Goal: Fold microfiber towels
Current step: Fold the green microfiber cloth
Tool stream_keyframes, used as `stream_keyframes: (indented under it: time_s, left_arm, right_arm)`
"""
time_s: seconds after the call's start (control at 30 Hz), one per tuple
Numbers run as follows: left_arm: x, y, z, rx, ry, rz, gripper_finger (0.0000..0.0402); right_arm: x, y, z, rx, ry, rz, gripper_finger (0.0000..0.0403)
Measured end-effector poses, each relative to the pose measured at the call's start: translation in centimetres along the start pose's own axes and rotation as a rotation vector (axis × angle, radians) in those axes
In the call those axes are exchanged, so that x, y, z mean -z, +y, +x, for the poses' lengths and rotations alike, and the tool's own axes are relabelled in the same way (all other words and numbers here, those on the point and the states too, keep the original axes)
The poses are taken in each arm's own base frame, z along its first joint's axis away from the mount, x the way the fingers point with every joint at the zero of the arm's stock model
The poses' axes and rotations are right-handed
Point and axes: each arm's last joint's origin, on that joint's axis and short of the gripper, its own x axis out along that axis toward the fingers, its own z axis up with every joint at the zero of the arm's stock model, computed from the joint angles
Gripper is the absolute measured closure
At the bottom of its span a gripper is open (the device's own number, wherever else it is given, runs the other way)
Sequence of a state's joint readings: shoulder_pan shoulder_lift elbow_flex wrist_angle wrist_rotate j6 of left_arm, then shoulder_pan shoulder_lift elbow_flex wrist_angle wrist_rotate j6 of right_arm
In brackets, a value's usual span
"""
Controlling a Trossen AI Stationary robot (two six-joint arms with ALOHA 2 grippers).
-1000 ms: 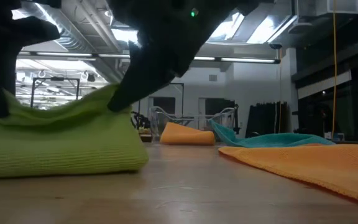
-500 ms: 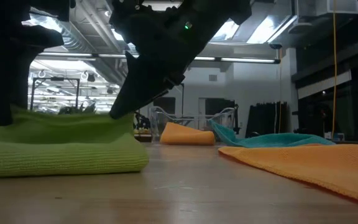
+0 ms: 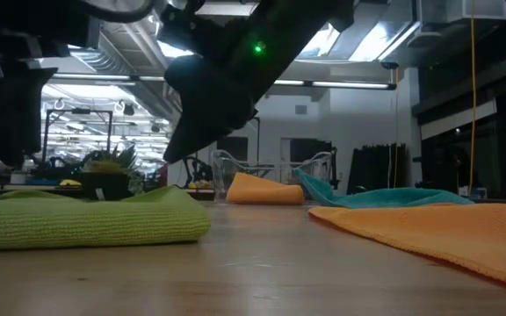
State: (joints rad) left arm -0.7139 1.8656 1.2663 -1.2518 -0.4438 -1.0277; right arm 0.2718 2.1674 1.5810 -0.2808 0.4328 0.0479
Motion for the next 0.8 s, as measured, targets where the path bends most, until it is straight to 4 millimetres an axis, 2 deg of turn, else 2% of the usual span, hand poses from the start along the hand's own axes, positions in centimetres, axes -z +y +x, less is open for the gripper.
stream_keyframes:
  time_s: [0.17,0.37,0.6,0.8]
  left_arm:
    - [0.3,-0.7,-1.3,0.051,-0.015,-0.014,0.0278]
    - [0.4,-2.8,-2.8,0.238,-0.067,-0.092,0.0278]
    - [0.7,-4.8,-3.1,0.396,-0.168,-0.129,0.0278]
    - [1.0,-5.0,-2.3,0.374,-0.22,-0.143,0.0278]
  right_arm:
    - [-0.5,0.2,-1.9,-0.043,0.01,0.007,0.0229]
    - [-0.3,1.7,-3.3,-0.233,0.061,0.023,0.0229]
    - [0.2,3.4,-3.0,-0.379,0.071,0.004,0.0229]
    - [0.6,4.5,-2.5,-0.406,0.048,-0.055,0.0229]
